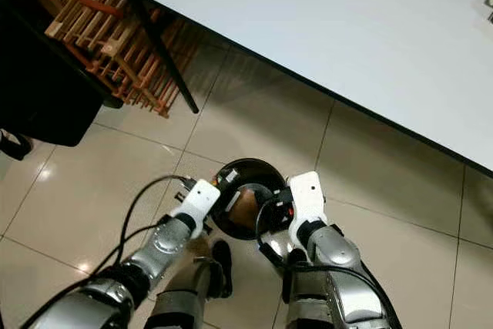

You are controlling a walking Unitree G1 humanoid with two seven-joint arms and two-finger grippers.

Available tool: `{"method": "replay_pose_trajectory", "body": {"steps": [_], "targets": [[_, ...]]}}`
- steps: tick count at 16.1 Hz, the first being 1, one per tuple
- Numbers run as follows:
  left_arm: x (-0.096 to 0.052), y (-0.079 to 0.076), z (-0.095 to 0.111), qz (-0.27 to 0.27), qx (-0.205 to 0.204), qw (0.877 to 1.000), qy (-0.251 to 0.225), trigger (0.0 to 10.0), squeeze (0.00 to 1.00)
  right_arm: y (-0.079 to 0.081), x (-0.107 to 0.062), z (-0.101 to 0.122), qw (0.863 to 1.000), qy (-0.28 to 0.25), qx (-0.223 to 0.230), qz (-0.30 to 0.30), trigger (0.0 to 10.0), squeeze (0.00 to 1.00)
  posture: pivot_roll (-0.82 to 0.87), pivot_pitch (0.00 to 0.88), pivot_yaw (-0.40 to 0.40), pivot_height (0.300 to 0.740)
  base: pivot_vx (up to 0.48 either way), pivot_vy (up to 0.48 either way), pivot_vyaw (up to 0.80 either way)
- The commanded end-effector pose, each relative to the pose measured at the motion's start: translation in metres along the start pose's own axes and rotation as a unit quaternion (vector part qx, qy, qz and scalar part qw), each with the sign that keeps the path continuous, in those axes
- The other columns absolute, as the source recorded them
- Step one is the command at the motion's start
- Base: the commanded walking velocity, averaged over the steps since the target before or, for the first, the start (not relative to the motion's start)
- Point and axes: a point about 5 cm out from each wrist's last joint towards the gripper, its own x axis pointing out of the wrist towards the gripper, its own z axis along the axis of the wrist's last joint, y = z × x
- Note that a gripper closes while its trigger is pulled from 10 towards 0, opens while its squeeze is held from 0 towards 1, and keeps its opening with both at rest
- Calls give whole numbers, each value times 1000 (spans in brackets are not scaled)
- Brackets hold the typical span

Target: Picking trash to rubbish bin

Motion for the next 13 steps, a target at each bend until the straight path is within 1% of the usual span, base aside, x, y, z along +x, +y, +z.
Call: {"method": "replay_pose_trajectory", "body": {"steps": [1,3,4,5,10,13], "targets": [[-4,-4,-12,-1,8,1000,20,10000,0,4,-4,-8,1000,17,8,8,10000,0,13,431,93,740,0,0,0],[-3,-1,-10,4,13,1000,17,10000,0,5,-4,-8,1000,18,9,8,10000,0,10,430,95,740,0,0,0],[-2,-2,-8,1,14,1000,14,10000,694,5,-4,-7,1000,17,10,8,10000,0,8,431,95,740,0,0,0],[-2,-3,-7,-1,13,1000,12,10000,1000,4,-4,-6,1000,16,9,7,10000,0,7,430,95,740,0,0,0],[1,-1,1,-1,8,1000,0,10000,1000,2,-3,-5,1000,13,9,4,10000,0,10,425,97,740,0,0,0],[2,-2,3,-5,13,1000,-4,10000,1000,2,-2,-5,1000,13,8,0,10000,0,10,424,98,740,0,0,0]]}}
